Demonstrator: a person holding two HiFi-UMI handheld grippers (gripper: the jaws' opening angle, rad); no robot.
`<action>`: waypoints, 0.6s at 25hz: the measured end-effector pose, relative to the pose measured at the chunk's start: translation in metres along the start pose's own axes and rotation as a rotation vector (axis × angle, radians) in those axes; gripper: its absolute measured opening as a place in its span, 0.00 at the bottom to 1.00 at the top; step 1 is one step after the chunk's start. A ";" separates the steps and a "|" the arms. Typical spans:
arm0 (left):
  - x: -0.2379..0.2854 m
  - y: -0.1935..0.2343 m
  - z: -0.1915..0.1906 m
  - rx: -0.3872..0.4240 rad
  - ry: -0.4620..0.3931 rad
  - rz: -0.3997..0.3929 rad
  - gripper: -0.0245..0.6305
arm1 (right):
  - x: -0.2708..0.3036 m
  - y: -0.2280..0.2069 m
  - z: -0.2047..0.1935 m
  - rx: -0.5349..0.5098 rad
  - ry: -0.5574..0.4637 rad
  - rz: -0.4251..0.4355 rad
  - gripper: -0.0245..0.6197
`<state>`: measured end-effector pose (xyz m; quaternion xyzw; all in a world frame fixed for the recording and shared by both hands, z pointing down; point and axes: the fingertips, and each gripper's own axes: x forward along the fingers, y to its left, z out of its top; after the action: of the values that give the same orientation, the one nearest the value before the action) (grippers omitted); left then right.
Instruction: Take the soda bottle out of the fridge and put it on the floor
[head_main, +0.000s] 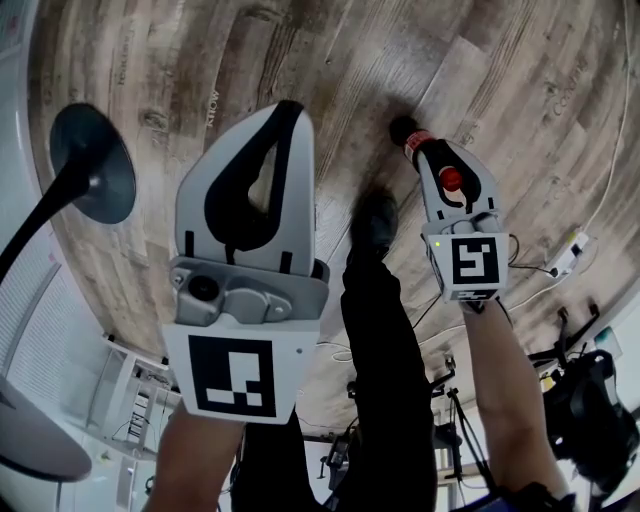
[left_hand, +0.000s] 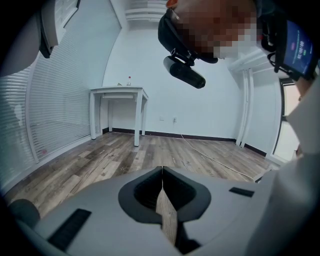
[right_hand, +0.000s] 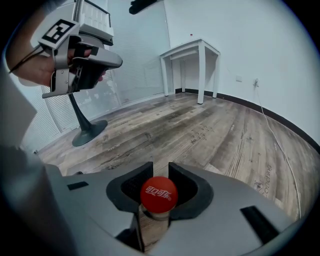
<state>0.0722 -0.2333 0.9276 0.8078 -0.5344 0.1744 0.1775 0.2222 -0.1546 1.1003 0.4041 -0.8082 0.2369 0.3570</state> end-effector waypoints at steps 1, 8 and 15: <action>0.000 0.000 0.000 0.000 0.000 0.001 0.07 | 0.002 0.000 0.000 -0.005 -0.004 0.002 0.21; -0.001 0.005 -0.002 -0.005 0.006 0.015 0.07 | 0.013 0.001 0.015 -0.041 -0.050 0.028 0.22; 0.001 0.002 0.007 -0.010 -0.008 0.011 0.07 | 0.014 0.012 0.024 -0.090 -0.058 0.081 0.35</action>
<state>0.0713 -0.2376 0.9222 0.8046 -0.5405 0.1692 0.1783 0.1970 -0.1709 1.0945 0.3616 -0.8437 0.2027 0.3412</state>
